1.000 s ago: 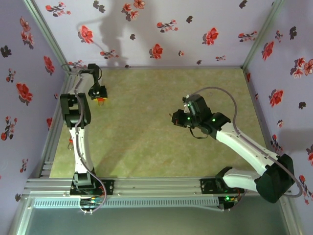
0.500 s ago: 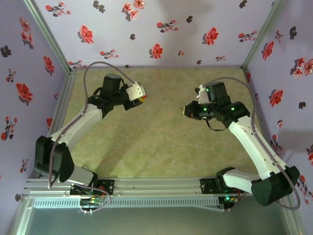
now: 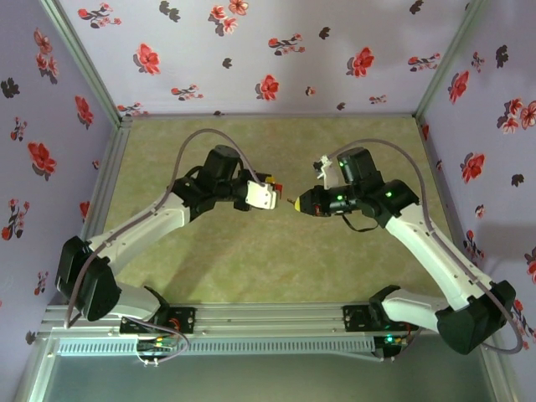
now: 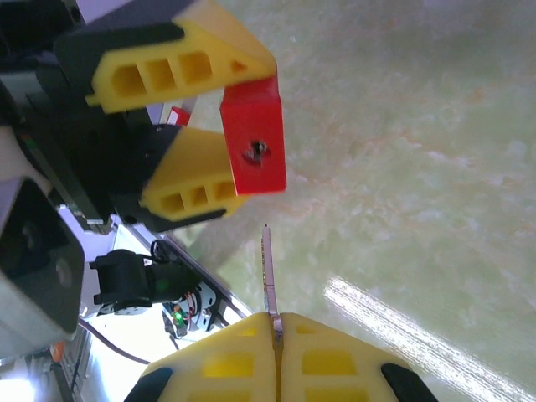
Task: Unlock with the key
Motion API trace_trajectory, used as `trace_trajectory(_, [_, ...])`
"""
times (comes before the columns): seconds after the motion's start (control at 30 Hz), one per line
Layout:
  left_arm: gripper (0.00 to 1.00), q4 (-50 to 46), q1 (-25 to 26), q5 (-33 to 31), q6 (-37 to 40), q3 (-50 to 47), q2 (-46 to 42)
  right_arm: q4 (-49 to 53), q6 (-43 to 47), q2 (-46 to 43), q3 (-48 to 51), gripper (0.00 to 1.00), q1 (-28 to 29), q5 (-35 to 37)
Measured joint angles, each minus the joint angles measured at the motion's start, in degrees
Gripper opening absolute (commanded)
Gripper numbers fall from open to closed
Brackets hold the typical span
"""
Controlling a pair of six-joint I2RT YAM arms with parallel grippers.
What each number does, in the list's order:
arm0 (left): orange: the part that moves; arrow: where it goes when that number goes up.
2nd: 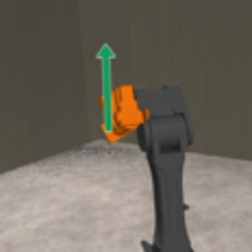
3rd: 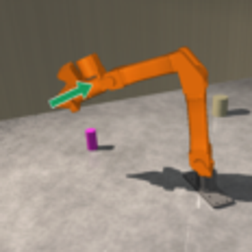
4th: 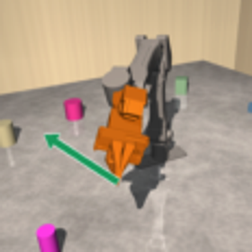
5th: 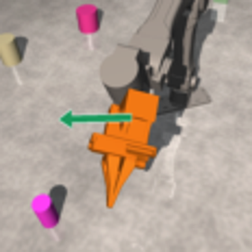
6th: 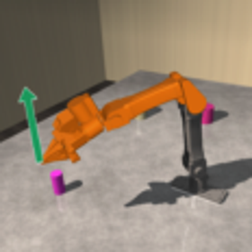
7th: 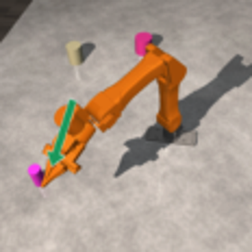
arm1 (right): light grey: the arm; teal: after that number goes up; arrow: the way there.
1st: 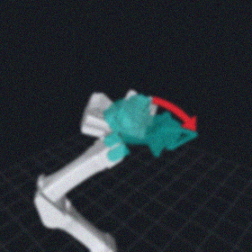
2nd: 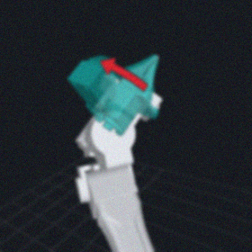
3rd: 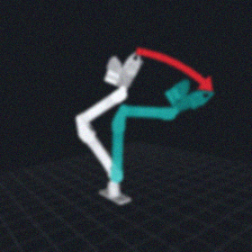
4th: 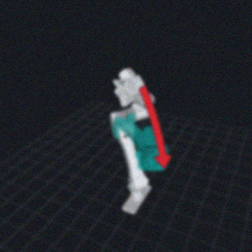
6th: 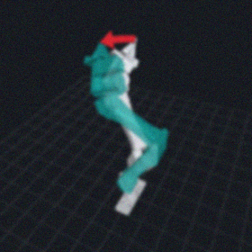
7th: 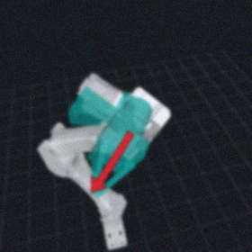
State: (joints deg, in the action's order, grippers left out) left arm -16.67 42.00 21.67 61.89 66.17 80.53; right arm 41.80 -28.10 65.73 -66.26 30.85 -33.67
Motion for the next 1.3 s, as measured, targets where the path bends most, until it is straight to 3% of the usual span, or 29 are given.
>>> trace_trajectory(1.03, [0.07, 0.0, 3.0, -1.4, -2.2, 0.2, 2.0, -6.7, -3.5, 1.3, 4.0, 0.00, 0.2, 0.2])
trace_trajectory(1.3, [0.01, -0.1, 3.2, -2.1, -2.4, 0.2, 2.1, -7.2, -3.3, 2.2, 4.4, 0.00, 0.4, -0.2])
